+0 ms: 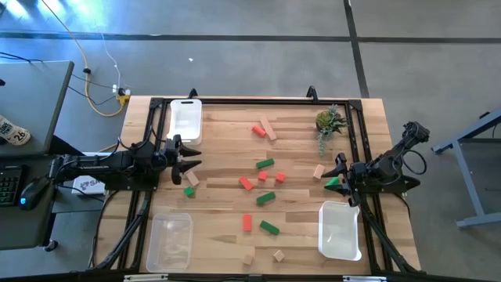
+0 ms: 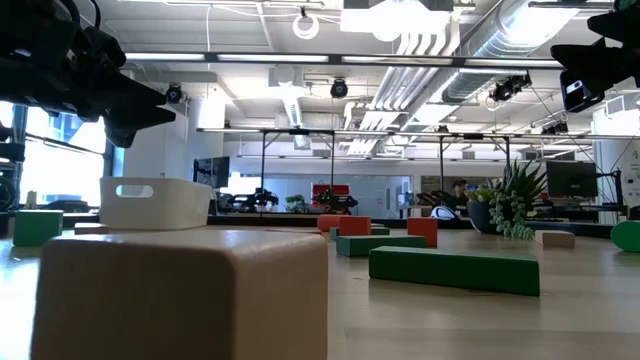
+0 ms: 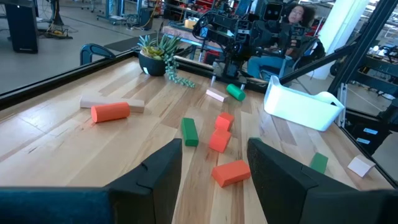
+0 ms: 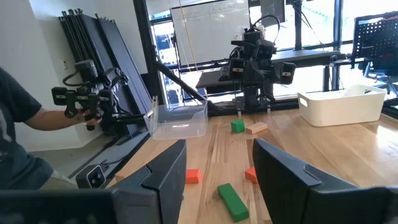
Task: Sort & place blocks by color
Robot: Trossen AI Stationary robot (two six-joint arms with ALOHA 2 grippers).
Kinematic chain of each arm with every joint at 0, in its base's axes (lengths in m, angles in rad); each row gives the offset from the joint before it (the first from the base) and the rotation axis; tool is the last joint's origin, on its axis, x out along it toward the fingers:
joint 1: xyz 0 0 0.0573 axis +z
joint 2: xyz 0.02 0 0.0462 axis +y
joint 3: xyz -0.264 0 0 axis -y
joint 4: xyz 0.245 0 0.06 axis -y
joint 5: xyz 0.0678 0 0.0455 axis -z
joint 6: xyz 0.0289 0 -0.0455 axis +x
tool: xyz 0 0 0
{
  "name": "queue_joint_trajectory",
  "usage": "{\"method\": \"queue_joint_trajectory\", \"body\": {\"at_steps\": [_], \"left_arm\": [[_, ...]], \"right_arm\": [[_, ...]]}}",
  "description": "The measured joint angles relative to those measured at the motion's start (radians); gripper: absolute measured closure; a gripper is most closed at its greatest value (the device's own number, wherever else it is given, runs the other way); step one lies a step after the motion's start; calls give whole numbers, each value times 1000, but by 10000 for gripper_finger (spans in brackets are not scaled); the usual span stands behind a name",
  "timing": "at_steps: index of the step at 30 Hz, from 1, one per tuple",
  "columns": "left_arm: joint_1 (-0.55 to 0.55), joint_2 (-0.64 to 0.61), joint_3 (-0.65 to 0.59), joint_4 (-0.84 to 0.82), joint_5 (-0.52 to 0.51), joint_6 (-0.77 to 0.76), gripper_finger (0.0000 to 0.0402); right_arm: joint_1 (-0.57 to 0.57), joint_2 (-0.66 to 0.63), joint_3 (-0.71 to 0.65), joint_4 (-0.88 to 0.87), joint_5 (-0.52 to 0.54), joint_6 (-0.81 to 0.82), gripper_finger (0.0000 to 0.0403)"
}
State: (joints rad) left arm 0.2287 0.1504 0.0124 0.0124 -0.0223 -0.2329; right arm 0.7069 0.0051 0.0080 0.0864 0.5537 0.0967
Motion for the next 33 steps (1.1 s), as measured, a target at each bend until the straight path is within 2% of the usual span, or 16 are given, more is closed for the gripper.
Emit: {"method": "queue_joint_trajectory", "body": {"at_steps": [21,33], "left_arm": [[0,0,0,0,-11,0,232],[0,0,0,0,-12,-53,232]], "right_arm": [[0,0,0,0,0,0,231],[0,0,0,0,0,0,231]]}}
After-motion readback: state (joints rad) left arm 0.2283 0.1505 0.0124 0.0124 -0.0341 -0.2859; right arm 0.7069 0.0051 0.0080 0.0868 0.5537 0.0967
